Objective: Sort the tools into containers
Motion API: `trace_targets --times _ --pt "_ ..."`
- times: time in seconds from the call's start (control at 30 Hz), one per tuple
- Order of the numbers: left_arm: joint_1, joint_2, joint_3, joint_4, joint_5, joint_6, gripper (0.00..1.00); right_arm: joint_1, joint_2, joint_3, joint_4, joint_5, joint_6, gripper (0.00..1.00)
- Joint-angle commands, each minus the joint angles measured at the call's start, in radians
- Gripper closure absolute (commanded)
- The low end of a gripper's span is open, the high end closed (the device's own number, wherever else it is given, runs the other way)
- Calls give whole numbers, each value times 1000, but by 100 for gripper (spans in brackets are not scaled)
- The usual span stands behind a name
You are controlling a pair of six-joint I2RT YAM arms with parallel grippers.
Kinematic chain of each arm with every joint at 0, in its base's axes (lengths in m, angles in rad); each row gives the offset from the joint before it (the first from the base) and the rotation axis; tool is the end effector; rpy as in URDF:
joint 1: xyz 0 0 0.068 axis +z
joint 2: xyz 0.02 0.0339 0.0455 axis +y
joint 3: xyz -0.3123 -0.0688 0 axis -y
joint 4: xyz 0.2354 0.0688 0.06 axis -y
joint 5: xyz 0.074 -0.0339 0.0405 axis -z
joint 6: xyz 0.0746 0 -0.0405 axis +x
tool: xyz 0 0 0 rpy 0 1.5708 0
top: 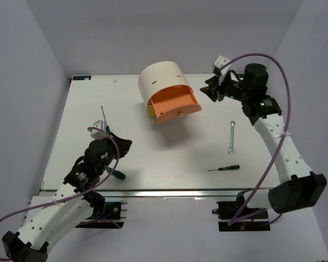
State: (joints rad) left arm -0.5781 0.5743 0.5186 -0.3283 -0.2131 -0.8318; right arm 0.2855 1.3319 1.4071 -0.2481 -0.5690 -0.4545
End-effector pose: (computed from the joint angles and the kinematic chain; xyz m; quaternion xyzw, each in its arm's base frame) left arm 0.1195 -0.0591 0.2749 -0.1633 0.8102 -0.2931 0.4806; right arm 0.2872 0.1262 0.4709 -0.4341 0.6197 0.1620 0.6335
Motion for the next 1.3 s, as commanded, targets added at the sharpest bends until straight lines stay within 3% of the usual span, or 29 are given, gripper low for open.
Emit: trace_targets --times 0.0,0.03,0.07,0.1,0.2,0.3,0.47,0.93,1.1,1.27 --pt "0 -2 -5 21 1 -4 73 -124 -22 -60 -259 -208 -80 46" --pt "0 -2 -8 23 1 -6 65 -156 -29 -91 -361 -250 -193 39" --pt "0 -2 -11 28 6 -6 48 -158 -39 -111 -467 -240 -314 34" --pt "1 -1 -14 38 9 -7 42 -160 -48 -131 -696 -223 -604 32" --pt "1 10 -28 67 20 2 32 -158 -88 -275 -842 -74 -858 30" --pt "1 27 -26 84 24 13 30 -158 -170 -445 -821 62 -944 28" --pt "1 71 -15 106 35 30 29 -155 -208 -638 -708 211 -961 26" --pt "1 73 -22 107 47 23 28 -155 -56 -752 -455 323 -852 29" --pt "1 68 -23 101 46 20 28 -152 -11 -783 -413 333 -860 37" --pt "1 67 -23 94 43 17 28 -151 7 -815 -387 342 -859 52"
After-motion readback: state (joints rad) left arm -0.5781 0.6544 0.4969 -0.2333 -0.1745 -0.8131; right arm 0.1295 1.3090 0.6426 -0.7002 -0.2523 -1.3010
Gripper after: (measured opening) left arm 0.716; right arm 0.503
